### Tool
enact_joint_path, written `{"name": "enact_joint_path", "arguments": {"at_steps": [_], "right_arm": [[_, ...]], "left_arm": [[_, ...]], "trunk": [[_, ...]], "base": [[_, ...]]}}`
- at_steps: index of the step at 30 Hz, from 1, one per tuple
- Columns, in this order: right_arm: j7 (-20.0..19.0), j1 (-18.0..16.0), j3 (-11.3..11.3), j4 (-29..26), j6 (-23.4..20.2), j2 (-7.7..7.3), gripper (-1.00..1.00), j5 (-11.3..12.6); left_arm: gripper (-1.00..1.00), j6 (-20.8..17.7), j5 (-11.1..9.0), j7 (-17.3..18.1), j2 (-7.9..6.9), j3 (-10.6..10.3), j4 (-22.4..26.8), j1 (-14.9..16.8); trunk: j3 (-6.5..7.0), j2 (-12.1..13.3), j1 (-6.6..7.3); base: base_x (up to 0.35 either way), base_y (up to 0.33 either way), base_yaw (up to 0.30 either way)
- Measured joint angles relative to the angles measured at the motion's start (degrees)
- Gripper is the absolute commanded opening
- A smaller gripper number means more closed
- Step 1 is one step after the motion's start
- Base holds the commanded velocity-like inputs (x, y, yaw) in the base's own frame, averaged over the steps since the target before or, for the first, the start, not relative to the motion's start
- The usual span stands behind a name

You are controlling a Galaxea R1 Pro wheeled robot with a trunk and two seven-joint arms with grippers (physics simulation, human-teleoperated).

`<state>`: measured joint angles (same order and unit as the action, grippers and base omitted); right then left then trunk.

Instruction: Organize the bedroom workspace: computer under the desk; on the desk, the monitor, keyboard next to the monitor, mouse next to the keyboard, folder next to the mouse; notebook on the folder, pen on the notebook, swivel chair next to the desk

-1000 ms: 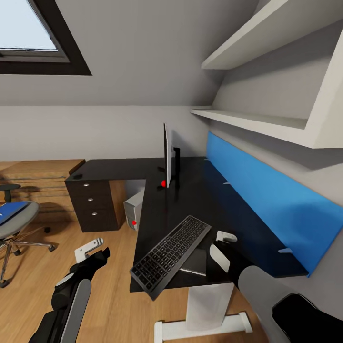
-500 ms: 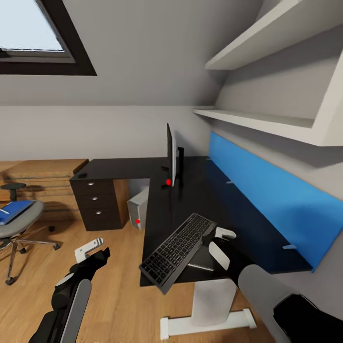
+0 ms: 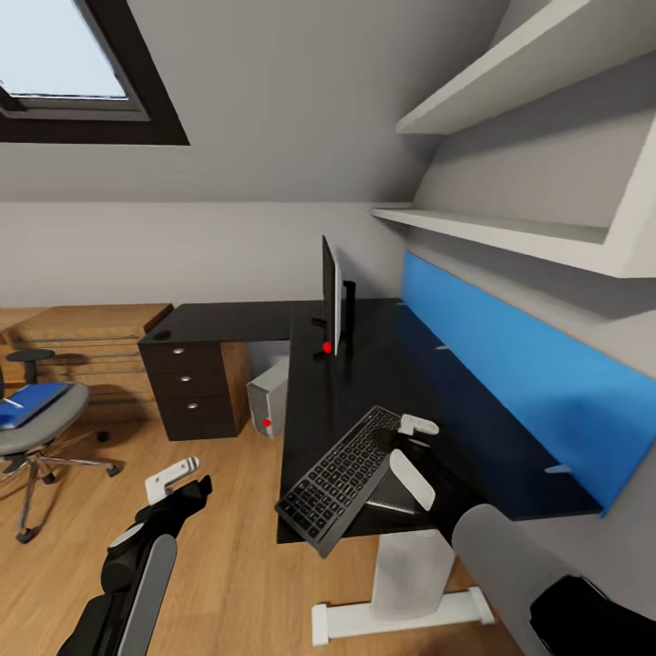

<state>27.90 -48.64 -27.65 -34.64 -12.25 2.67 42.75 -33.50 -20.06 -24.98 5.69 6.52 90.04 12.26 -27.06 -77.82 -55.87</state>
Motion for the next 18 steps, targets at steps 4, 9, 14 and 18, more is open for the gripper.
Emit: {"name": "enact_joint_path", "arguments": {"at_steps": [4,9,14,18], "right_arm": [[0.0,0.1,0.0,-0.2,-0.1,0.0,1.0,0.0],[0.0,0.1,-0.1,-0.2,-0.1,0.07,1.0,0.0],[0.0,0.1,-0.1,-0.2,-0.3,0.1,1.0,0.0],[-0.1,0.1,0.1,1.2,-0.6,0.15,1.0,0.2]], "left_arm": [[1.0,0.0,0.0,0.0,0.01,-0.1,0.0,0.0],[1.0,0.0,0.0,0.0,0.0,-0.1,-0.1,0.0],[1.0,0.0,0.0,0.0,0.0,-0.4,-0.1,0.0],[1.0,0.4,0.1,-0.3,0.13,-1.1,0.3,0.0]], "trunk": [[0.0,0.0,0.0],[0.0,0.0,0.0],[0.0,0.0,0.0],[0.0,0.0,0.0]], "base": [[0.0,0.212,0.0],[0.0,0.194,0.0],[0.0,0.033,0.0],[0.0,0.008,0.0]]}}
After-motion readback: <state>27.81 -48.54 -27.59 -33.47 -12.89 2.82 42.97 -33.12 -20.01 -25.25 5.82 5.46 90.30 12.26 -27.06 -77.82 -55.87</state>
